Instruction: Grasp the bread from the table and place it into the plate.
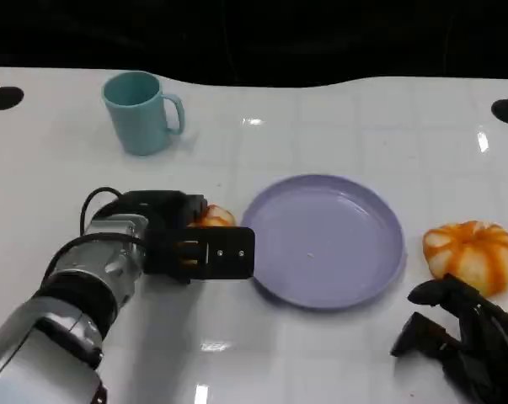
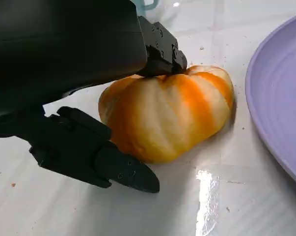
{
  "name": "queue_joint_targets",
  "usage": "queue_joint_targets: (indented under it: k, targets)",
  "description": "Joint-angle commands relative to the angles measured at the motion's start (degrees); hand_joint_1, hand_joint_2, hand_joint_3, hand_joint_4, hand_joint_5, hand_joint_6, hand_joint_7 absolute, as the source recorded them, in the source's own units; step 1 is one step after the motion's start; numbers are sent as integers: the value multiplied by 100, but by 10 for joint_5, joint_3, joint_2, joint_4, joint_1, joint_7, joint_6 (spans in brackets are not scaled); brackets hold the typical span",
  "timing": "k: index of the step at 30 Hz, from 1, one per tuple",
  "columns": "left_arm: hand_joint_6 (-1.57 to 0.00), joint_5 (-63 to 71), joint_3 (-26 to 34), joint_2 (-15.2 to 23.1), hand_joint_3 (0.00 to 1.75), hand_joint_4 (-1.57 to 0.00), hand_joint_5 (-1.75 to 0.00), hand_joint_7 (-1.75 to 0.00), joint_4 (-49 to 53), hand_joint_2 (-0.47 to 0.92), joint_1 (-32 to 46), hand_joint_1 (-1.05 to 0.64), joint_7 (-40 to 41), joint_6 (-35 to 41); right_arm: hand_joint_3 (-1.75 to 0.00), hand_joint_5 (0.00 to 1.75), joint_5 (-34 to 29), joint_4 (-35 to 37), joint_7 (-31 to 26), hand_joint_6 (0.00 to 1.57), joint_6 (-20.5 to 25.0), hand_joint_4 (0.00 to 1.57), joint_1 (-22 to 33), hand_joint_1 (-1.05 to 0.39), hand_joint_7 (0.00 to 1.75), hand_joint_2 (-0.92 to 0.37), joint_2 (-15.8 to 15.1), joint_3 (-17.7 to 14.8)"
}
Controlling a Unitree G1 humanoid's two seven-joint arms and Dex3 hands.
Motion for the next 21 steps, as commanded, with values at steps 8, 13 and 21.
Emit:
queue_joint_targets:
  k: [8,13,21]
  targets:
    - [-89,-16,3,-5,12,-74,-71,-20,33,92,1,-32,99,-38,-22,149,2,2,2,60,-4,67,7,-53,118,-92,-8,-3]
    - [-63,-3,-9,-5,27,-80,-171,-159,37,92,20,-23,223,-61,-23,149,2,4,2,60,-3,66,6,-52,117,-92,-8,-4]
    - [-55,22,-31,4,31,-84,-175,-172,43,92,31,-23,330,-96,-22,150,1,15,5,61,-15,67,2,-52,118,-92,-9,-6]
